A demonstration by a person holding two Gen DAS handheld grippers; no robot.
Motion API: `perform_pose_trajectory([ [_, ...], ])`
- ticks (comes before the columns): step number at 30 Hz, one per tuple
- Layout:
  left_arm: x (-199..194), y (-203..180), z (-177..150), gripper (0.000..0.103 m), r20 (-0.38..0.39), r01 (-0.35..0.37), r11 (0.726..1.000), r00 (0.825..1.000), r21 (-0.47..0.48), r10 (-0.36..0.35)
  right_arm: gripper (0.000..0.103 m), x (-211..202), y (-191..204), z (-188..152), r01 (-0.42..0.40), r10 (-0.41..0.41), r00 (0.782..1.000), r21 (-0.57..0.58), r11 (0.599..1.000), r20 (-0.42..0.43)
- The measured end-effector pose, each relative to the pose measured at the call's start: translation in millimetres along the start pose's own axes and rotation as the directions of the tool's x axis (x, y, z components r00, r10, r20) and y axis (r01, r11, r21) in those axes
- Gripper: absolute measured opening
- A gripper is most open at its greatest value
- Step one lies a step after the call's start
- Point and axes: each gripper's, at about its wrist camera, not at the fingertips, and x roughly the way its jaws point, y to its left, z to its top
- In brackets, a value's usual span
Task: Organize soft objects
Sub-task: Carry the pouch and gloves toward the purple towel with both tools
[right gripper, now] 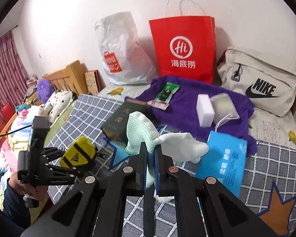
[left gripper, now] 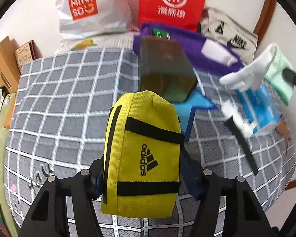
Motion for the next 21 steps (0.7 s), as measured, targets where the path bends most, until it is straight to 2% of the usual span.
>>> perform_pose_trajectory([
  [6,-19.1,0.2,27.4,0.061,0.061,0.014,1.000,0.998,-0.018,-0.013,0.007,-7.8,-11.5,16.6,0.008,-0.008,1.000,0.014,1.000,0.028],
  [9,-31.0,-1.5,42.2,0.061,0.095,0.073,0.997,0.993,-0.027,-0.070,0.007,-8.2,-15.3,23.6,0.015,-0.015,0.999,0.012,1.000,0.034],
  [21,-19.2,-18.5,102.3,0.061,0.112,0.095,0.995,0.989,-0.011,-0.093,0.007,0.0,-51.5,51.6,0.066,-0.068,0.997,0.049,0.997,0.041],
])
